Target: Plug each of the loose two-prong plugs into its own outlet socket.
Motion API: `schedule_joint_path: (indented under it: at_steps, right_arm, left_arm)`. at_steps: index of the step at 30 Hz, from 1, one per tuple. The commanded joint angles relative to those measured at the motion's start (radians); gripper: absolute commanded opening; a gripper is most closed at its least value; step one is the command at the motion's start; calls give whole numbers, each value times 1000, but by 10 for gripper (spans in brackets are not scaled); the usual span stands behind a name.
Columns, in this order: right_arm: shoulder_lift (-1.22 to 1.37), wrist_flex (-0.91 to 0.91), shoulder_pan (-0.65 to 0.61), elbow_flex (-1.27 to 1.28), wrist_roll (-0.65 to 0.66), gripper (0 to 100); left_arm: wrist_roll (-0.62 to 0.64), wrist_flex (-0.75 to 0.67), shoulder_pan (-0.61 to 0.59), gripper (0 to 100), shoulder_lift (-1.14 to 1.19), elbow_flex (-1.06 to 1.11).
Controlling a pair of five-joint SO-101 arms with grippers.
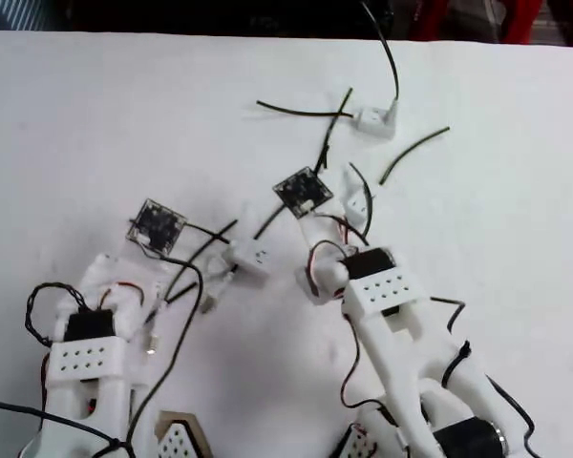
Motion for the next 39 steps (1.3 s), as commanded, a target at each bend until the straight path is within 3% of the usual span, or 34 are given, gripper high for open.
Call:
schedule_joint_path:
  at_steps: [1,20,27,39]
  right_arm:
    - [-61,-21,30,25,11,16]
    - [-661,-70,-22,269,-32,16]
    - [-616,-245,-10,404,-32,15]
    - [-509,-269,31,407,-17,15]
  left_arm:
    - [-11,-18,-5,27,-22,-6]
    - [-11,-18,-4,27,-22,-6]
    - [-11,-18,-4,27,-22,-6]
    - [-11,-18,-4,27,-22,-6]
